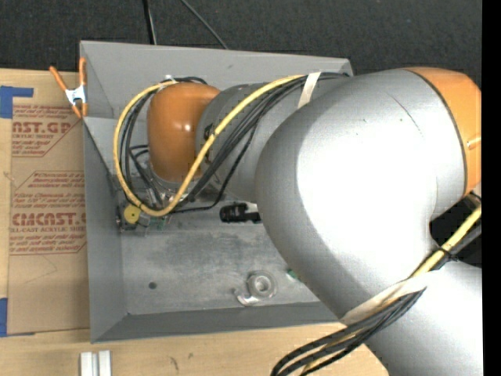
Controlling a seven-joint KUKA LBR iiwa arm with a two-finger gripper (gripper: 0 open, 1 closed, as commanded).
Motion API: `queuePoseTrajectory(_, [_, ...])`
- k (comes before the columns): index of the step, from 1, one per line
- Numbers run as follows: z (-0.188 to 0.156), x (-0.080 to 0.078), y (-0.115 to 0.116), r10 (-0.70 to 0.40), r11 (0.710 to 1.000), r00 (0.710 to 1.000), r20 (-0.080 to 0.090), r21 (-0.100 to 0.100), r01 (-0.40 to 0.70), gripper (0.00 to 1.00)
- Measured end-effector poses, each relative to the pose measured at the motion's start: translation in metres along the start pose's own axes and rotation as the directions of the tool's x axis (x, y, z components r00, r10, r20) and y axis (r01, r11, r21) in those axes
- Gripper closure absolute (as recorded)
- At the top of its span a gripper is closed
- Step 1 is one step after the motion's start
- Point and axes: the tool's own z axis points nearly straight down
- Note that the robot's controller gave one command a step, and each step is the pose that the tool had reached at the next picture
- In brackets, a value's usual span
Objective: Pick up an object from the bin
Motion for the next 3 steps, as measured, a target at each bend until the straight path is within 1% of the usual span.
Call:
queuePoseTrajectory(1, [-0.012, 0.023, -0.005, 0.009, 1.000, 1.000, 0.001, -0.002, -0.009, 1.00])
queuePoseTrajectory(2, [-0.009, 0.022, -0.002, 0.013, 1.000, 1.000, -0.003, 0.005, -0.013, 1.00])
queuePoseTrajectory(3, [-0.031, 0.029, -0.002, 0.004, 1.000, 1.000, 0.001, -0.006, -0.004, 1.00])
